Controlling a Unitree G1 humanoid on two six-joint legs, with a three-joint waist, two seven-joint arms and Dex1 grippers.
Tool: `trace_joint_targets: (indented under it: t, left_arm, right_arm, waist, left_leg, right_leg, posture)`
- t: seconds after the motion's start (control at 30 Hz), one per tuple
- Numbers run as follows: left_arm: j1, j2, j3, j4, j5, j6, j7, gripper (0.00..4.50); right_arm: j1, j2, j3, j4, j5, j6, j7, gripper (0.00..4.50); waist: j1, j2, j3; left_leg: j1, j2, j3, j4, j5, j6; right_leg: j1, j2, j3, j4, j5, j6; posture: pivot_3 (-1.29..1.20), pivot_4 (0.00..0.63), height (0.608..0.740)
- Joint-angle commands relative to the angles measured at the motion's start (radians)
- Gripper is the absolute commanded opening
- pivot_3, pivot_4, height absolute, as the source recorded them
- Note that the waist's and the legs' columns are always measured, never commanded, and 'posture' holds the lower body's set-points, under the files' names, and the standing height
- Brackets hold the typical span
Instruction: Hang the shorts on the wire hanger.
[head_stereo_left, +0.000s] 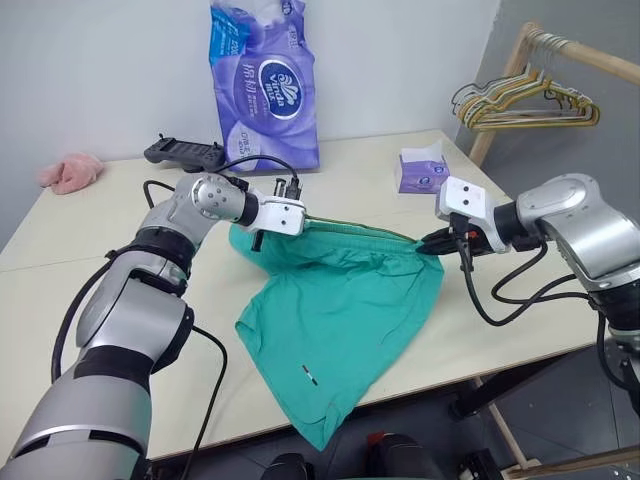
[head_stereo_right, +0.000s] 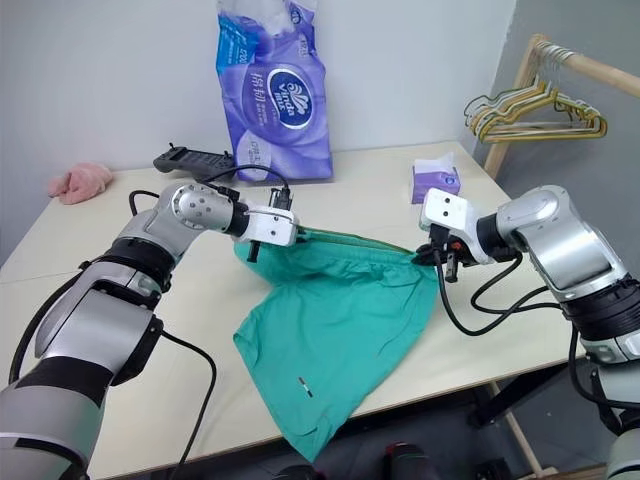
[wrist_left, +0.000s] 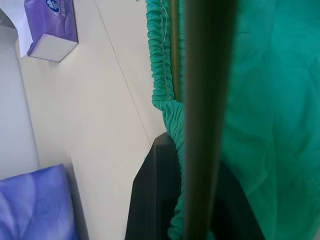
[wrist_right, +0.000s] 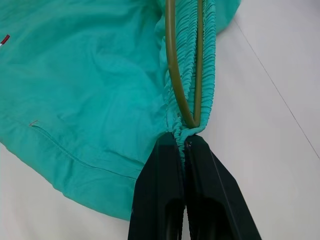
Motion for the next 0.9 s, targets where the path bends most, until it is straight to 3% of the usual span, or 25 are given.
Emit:
trace_joint_targets:
  t: [0.03,0.3,0.5,0.9]
  left_arm:
    - [-0.006,0.121,-0.037,0.113,0.127,0.064,0.008,0.00]
    - [-0.022,0.116,-0.050,0.121,0.125,0.071,0.008,0.00]
    - [-0.033,0.127,-0.086,0.125,0.156,0.071,0.033,0.00]
    - [-0.055,0.104,-0.142,0.144,0.189,0.088,0.137,0.00]
  right_arm:
    - [-0.028,-0.095,-0.039,0.032,-0.066,-0.044,0.038,0.01]
    - [-0.027,-0.144,-0.002,0.127,-0.195,-0.246,0.035,0.01]
    - [-0.024,-0.158,-0.010,0.120,-0.203,-0.263,0.069,0.01]
    - [-0.030,-0.174,-0.055,-0.110,-0.034,0.017,0.151,0.01]
  waist:
    - [0.000,0.000,0.000]
    - [-0.002,0.000,0.000]
    - [-0.003,0.000,0.000]
    - [-0.003,0.002,0.002]
  left_leg:
    - [0.000,0.000,0.000,0.000,0.000,0.000]
    - [0.000,0.000,0.000,0.000,0.000,0.000]
    - [0.000,0.000,0.000,0.000,0.000,0.000]
    - [0.000,0.000,0.000,0.000,-0.001,0.002]
  right_leg:
    - [0.000,0.000,0.000,0.000,0.000,0.000]
    - [0.000,0.000,0.000,0.000,0.000,0.000]
    - [0.000,0.000,0.000,0.000,0.000,0.000]
    - [0.000,0.000,0.000,0.000,0.000,0.000]
  posture:
    - [-0.09,0.038,0.740]
    - [-0.10,0.041,0.740]
    - [-0.10,0.041,0.740]
    - [-0.12,0.053,0.740]
